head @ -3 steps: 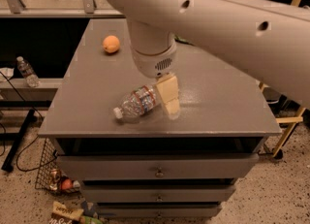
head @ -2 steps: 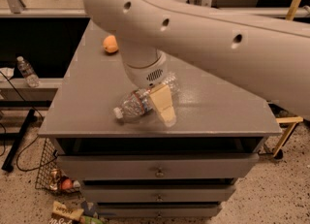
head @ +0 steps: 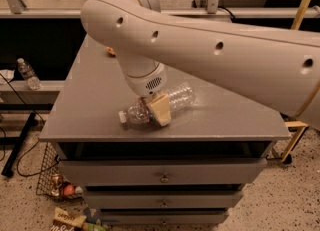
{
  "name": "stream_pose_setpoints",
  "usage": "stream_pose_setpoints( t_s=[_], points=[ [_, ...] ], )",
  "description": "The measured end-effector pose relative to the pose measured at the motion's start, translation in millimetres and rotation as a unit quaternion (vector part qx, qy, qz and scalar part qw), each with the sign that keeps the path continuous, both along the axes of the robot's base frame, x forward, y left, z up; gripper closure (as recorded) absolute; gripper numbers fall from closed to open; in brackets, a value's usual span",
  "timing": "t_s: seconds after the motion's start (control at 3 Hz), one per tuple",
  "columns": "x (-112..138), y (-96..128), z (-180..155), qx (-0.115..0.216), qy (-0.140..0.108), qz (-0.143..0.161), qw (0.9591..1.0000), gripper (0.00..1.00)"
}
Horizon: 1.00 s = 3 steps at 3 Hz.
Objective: Place water bottle upright
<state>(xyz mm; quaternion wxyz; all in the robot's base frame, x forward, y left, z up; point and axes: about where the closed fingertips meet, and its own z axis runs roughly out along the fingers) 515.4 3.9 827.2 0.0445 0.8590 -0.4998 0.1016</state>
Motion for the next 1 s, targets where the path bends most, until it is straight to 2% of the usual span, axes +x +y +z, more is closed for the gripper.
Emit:
stream_pose_setpoints(
  t_s=[0.33, 0.67, 1.0],
  points=[
    [8, 1, 3, 0.004, 0.004, -0.008, 0.9999, 0.62],
    [16, 2, 21, 0.035, 0.014, -0.031, 0.9988, 0.86],
    [24, 4, 56, 0.119, 0.031, -0.057, 0.9908, 1.00]
  ],
)
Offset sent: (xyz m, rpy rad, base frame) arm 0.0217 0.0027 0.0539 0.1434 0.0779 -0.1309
